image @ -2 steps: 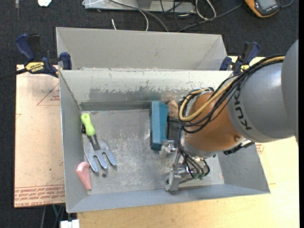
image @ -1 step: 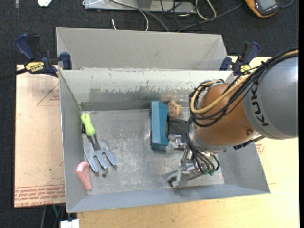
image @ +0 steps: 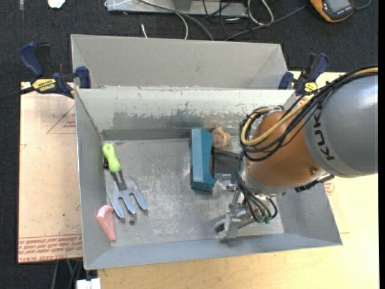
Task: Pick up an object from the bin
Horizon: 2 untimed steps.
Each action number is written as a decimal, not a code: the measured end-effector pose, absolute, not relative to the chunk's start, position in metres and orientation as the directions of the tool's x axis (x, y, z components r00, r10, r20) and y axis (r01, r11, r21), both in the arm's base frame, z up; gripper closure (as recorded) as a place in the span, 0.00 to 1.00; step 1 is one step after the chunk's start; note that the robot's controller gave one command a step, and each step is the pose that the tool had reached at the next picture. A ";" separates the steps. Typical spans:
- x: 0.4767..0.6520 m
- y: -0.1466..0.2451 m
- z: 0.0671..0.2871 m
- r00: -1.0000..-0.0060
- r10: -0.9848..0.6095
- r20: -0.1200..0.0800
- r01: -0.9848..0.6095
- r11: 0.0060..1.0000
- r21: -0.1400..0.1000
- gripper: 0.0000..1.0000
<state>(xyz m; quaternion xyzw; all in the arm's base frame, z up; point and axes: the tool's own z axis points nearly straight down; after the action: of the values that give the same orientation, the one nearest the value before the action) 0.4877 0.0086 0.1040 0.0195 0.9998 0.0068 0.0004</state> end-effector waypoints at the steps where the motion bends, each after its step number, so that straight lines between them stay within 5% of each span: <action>1: 0.488 0.002 0.072 -1.000 -0.017 0.002 -0.017 1.000 0.018 0.00; 2: 0.511 -0.056 0.070 -0.986 0.169 0.003 0.170 0.985 0.018 0.00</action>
Offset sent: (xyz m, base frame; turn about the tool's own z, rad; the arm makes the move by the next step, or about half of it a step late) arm 0.0264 -0.0691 -0.0340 0.1338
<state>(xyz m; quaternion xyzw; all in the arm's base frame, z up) 0.5109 -0.0564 0.0697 0.0851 0.9963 0.0089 -0.0009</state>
